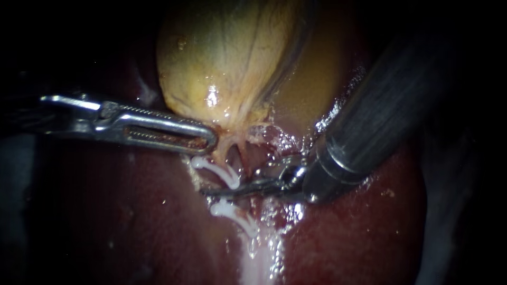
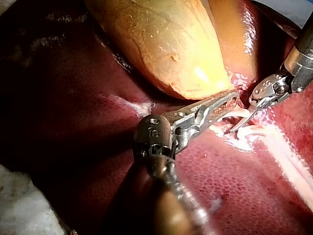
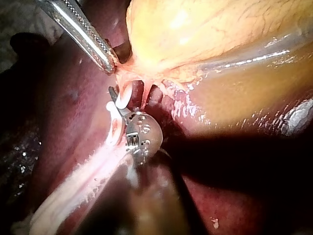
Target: Go back from the cut left tube
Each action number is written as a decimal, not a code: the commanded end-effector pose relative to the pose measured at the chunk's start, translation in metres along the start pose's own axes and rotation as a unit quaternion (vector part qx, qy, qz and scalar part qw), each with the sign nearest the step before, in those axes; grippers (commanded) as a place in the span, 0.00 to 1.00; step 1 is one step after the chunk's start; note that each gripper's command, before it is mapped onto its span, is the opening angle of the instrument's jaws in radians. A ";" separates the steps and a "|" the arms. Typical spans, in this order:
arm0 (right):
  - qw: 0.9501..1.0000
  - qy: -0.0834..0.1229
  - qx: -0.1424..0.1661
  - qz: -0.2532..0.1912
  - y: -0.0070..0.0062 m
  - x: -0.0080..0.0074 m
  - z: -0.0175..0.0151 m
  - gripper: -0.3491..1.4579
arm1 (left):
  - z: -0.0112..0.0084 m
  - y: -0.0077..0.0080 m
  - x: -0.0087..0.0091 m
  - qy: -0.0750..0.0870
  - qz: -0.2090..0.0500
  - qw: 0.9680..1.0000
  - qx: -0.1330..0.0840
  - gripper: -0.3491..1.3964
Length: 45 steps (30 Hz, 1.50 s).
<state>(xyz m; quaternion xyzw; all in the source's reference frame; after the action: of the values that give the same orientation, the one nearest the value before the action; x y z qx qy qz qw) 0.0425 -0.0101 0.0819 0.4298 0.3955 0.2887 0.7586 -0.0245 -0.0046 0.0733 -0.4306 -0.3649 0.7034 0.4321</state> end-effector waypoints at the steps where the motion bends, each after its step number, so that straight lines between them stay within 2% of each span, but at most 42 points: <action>1: 1.000 0.001 0.000 0.000 0.0000 0.0000 0.0001 0.00 | 0.0000 0.0000 0.0000 0.000 0.000 1.000 0.000 0.00; 3: 1.000 0.006 0.000 -0.001 0.0000 0.0000 0.0001 0.02 | 0.0000 0.0000 0.0000 0.000 0.000 1.000 0.000 0.00; 5: 1.000 0.012 -0.002 -0.001 0.0000 0.0000 0.0001 0.29 | 0.0000 0.0000 0.0000 0.000 0.000 1.000 0.000 0.00; 8: 1.000 0.022 -0.012 -0.001 0.0000 0.0000 0.0001 0.61 | 0.0000 0.0000 0.0000 0.000 0.000 1.000 0.000 0.00; 10: 0.999 0.033 -0.023 -0.001 0.0000 0.0000 0.0001 0.75 | 0.0000 0.0000 0.0000 0.000 0.000 1.000 0.000 0.00; 12: 0.999 0.042 -0.026 0.001 0.0000 0.0000 0.0000 0.83 | 0.0000 0.0000 0.0000 0.000 0.000 1.000 0.000 0.00; 19: 0.999 0.048 -0.025 0.002 -0.0001 -0.0001 -0.0002 0.90 | 0.0000 -0.0001 0.0000 0.000 0.000 1.000 0.000 0.00; 24: 0.998 0.055 -0.019 0.003 -0.0010 -0.0006 -0.0007 0.97 | -0.0001 -0.0003 0.0000 -0.001 0.000 1.000 -0.001 0.00; 27: 0.998 0.051 -0.019 -0.036 -0.0019 -0.0011 -0.0013 0.98 | -0.0001 -0.0005 0.0000 -0.001 0.001 1.000 -0.001 0.00; 31: 0.993 0.044 -0.016 -0.108 -0.0028 -0.0021 -0.0029 0.99 | -0.0002 -0.0008 0.0000 -0.001 0.001 1.000 -0.001 0.00; 36: 0.988 0.042 -0.019 -0.150 -0.0034 -0.0031 -0.0058 0.99 | -0.0002 -0.0012 0.0001 0.000 0.001 1.000 0.001 0.00; 41: 0.982 0.044 -0.031 -0.183 -0.0038 -0.0028 -0.0097 0.99 | -0.0004 -0.0014 0.0001 0.001 0.001 1.000 0.002 0.00; 45: 0.976 0.047 -0.054 -0.203 -0.0040 -0.0019 -0.0134 0.99 | -0.0004 -0.0015 0.0001 0.001 0.001 1.000 0.002 0.00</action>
<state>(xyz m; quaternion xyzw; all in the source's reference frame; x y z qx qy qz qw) 0.0300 -0.0072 0.0745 0.2789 0.4951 0.1679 0.8055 -0.0237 -0.0039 0.0745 -0.4308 -0.3631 0.7041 0.4322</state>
